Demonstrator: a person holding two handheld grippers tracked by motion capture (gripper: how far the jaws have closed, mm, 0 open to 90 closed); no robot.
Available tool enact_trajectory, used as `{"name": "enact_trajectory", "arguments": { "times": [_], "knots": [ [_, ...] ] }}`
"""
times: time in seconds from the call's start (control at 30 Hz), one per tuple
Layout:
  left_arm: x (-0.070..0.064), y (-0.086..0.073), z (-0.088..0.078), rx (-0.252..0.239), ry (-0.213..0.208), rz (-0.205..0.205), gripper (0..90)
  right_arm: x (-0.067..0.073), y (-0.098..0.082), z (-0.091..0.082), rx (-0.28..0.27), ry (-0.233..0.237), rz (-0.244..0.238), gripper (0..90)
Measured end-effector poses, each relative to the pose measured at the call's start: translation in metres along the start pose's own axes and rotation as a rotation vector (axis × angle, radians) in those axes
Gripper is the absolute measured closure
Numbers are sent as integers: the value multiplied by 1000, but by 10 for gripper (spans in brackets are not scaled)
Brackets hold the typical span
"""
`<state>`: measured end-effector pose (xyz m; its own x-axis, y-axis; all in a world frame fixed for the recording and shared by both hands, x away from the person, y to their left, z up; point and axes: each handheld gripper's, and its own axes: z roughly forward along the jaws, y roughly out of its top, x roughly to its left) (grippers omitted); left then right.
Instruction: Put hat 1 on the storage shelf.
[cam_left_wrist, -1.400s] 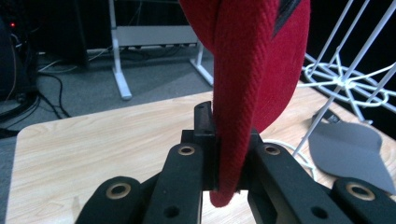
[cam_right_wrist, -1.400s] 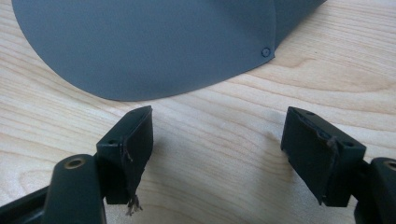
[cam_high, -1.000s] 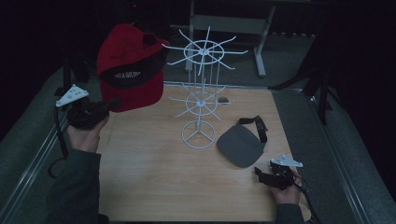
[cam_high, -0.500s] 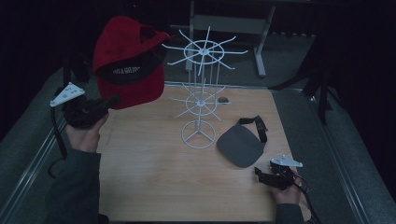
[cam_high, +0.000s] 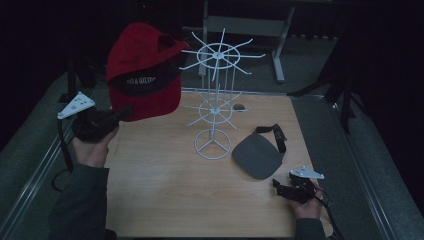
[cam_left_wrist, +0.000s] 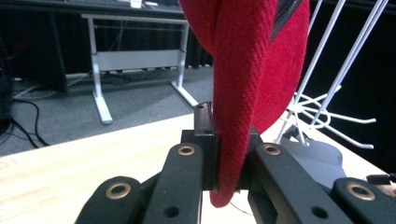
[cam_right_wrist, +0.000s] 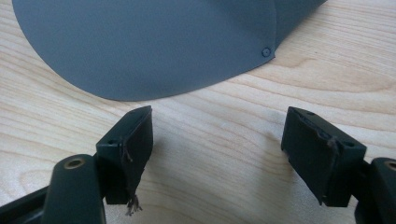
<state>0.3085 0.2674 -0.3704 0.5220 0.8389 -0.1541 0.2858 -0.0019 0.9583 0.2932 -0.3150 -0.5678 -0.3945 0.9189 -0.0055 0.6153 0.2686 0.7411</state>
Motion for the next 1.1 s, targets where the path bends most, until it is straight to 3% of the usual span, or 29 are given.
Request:
{"name": "enact_trajectory", "arguments": {
  "times": [0.33,0.63,0.87,1.1],
  "knots": [
    [-6,-20,14,59,25,41,860,0,0,0,0,0,0,249],
    [-13,-48,26,95,47,85,858,0,0,0,1,0,0,249],
    [-11,-66,32,115,59,62,849,0,0,0,0,0,0,249],
    [-12,-69,30,117,60,81,829,0,0,0,1,1,1,248]
  ]
}}
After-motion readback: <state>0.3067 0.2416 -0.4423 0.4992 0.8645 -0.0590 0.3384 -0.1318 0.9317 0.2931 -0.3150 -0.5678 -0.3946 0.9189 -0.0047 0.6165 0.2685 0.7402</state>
